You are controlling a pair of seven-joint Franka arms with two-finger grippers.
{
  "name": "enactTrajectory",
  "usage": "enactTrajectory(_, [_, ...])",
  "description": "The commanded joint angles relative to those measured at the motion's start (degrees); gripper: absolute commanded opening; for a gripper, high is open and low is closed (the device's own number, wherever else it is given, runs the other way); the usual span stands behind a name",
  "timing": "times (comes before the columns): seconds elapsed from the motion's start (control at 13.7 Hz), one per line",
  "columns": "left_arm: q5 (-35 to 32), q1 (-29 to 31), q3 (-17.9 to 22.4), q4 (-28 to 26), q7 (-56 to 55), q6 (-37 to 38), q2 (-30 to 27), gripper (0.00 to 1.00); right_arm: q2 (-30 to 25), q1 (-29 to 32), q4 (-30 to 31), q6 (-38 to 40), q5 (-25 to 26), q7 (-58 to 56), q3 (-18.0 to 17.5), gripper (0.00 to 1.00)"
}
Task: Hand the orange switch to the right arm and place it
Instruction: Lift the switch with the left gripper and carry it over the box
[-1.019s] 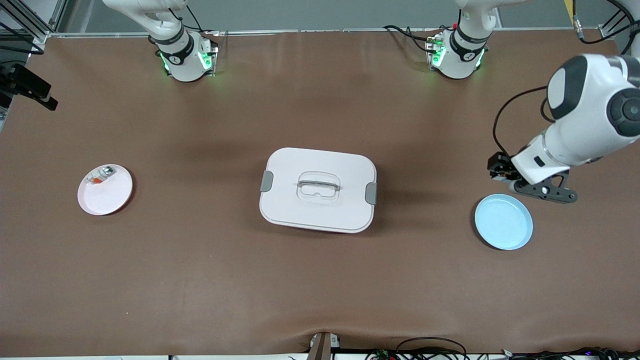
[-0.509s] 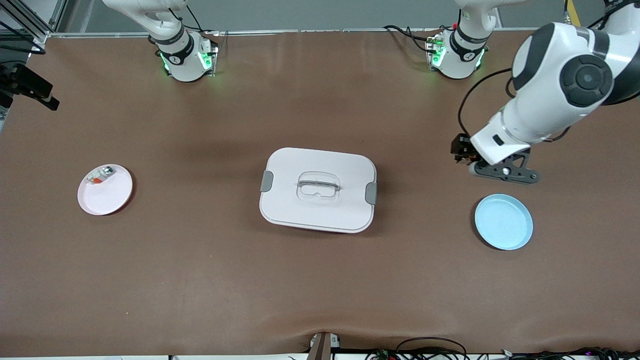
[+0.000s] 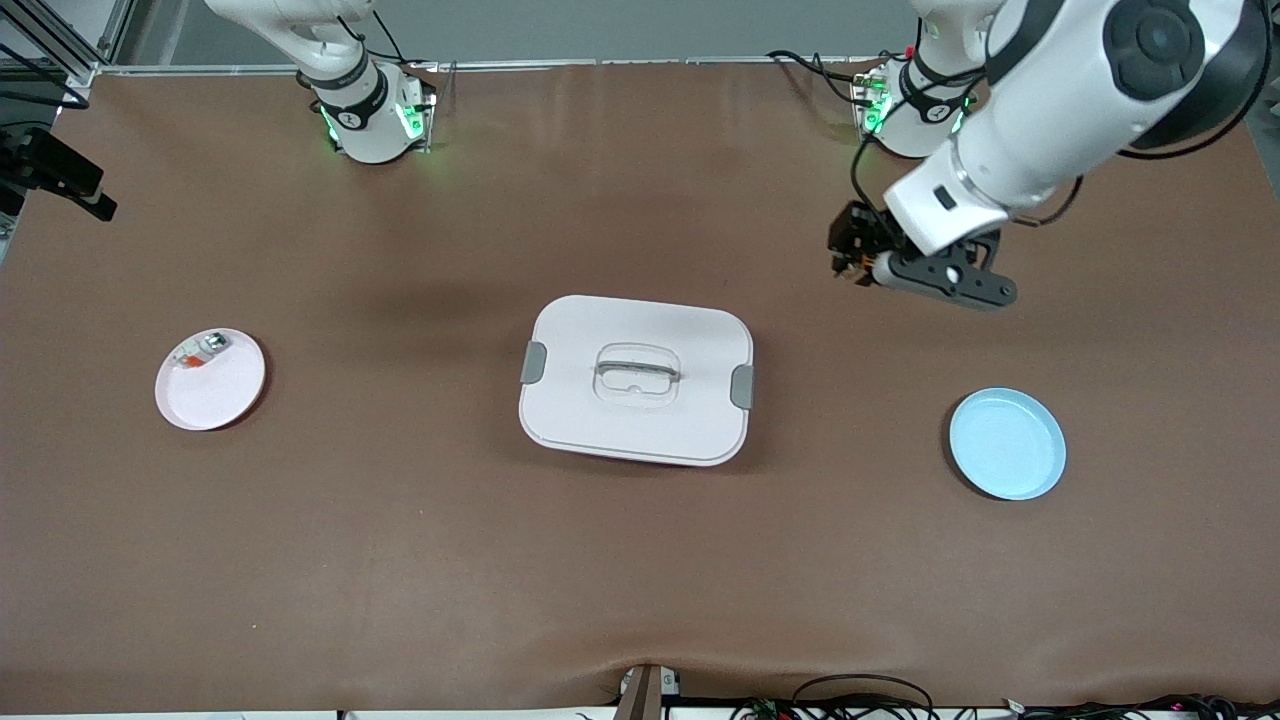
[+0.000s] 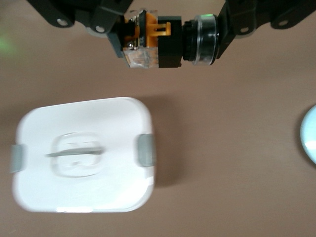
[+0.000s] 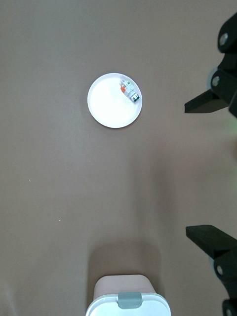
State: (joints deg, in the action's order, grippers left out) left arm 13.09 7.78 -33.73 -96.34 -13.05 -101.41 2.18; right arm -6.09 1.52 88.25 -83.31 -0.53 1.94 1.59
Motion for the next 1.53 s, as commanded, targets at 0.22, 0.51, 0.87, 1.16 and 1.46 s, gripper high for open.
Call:
enactTrajectory(0.22, [4.6,-1.1,-6.7,3.3,-9.3,-6.1,2.1,0.33,-0.9,0.9,0.7,-0.4,-0.3,-0.4,-0.4,1.00])
enactTrajectory(0.51, [5.2,-6.1,-7.3,3.5,-17.9,-15.4,4.8,0.32,-0.9,0.9,0.6,-0.4,-0.3,-0.5,-0.2,1.00])
enactTrajectory(0.87, [4.3,-13.4,-7.2,5.7,-28.4,-24.2,10.8,0.31,-0.9,0.7,-0.1,-0.3,-0.4,0.3,-0.4,1.00])
enactTrajectory(1.16, [4.2,-13.5,-7.1,10.0,-29.3,-25.5,14.3,0.31,-0.9,1.5,-1.5,0.0,-2.1,-0.2,0.0,1.00])
enactTrajectory(1.46, [4.3,-13.0,-6.7,13.3,-29.2,-26.2,14.7,0.30,-0.6,1.6,-1.4,0.2,-3.2,0.2,-0.4,1.00])
